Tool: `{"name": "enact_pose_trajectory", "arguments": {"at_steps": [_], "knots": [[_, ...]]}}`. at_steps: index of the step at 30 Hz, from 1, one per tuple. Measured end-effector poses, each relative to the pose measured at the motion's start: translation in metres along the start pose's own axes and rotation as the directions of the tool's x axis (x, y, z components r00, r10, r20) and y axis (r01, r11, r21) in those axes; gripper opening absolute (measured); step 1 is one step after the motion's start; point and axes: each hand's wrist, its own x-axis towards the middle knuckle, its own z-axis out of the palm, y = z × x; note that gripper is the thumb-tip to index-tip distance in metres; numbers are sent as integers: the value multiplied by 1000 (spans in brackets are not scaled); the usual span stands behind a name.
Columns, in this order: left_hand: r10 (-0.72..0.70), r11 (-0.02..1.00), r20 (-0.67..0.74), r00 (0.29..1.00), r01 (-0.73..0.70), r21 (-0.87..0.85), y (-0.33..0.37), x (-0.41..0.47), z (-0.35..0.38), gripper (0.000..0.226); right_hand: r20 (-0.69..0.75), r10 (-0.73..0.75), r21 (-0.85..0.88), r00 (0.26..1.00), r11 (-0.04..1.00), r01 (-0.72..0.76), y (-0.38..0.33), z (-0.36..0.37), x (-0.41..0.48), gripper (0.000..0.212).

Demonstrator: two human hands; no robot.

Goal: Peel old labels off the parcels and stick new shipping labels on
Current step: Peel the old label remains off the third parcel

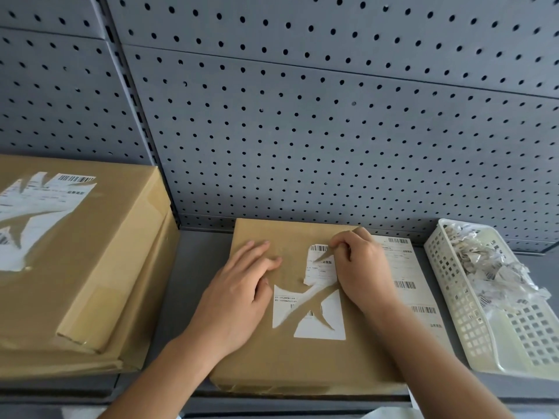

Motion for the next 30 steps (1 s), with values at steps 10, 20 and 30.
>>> {"name": "enact_pose_trajectory", "arguments": {"at_steps": [10,20,30], "knots": [[12,1000,-9,1000,-12,9,-1,0,2,38,-13,19,-47,1000,999,-19,-6,3,-8,24],[11,1000,-18,1000,-11,4,-1,1,2,38,23,82,103,996,991,-84,-3,-4,-5,27],[10,1000,-12,1000,-10,4,-1,1,2,38,43,70,121,997,990,-75,-4,-3,-6,27]]}}
